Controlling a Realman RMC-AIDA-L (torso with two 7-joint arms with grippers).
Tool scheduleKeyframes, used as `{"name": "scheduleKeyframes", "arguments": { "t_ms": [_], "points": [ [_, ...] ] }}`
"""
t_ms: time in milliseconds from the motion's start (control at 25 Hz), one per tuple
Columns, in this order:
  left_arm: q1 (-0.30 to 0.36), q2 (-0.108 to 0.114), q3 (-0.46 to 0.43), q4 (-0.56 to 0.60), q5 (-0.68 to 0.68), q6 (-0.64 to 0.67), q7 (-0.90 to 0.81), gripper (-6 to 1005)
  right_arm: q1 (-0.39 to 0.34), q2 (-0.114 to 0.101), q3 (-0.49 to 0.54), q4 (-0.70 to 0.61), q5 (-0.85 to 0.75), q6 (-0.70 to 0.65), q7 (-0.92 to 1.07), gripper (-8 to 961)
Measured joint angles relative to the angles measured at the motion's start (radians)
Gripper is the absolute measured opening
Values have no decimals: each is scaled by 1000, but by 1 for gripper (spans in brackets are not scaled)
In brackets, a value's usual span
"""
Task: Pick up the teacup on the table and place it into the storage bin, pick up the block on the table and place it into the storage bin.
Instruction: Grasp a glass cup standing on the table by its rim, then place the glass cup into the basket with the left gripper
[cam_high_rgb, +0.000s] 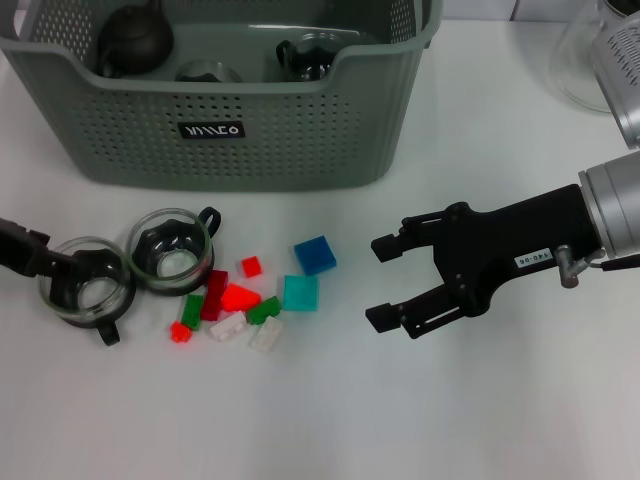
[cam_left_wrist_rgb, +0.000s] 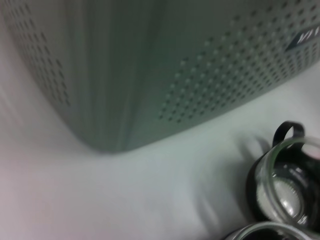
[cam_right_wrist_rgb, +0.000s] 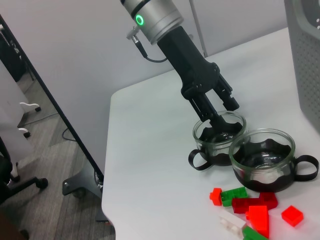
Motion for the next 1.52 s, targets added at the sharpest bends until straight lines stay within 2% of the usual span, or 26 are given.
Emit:
{"name": "scheduleKeyframes", "arguments": {
  "t_ms": [280,560,800,1000,1440,1520],
  "points": [
    [5,-3,119,-3,31,-33,-54,769,0,0,1,2,5,3,0,931],
    [6,-4,176,-16,32,-58,-85,706,2,0,11,3,7,3,0,931],
    [6,-4,226,-34,45,-90,-125,582,3,-2,23,2,8,3,0,932],
    [7,-5,232,-58,53,-127,-131,478,5,-2,25,-3,8,2,-1,932],
    [14,1,236,-39,55,-157,-131,61,8,0,31,-6,9,0,-2,931],
    [20,0,234,-13,55,-149,-135,57,8,0,35,-6,9,-2,-2,931]
  ]
}}
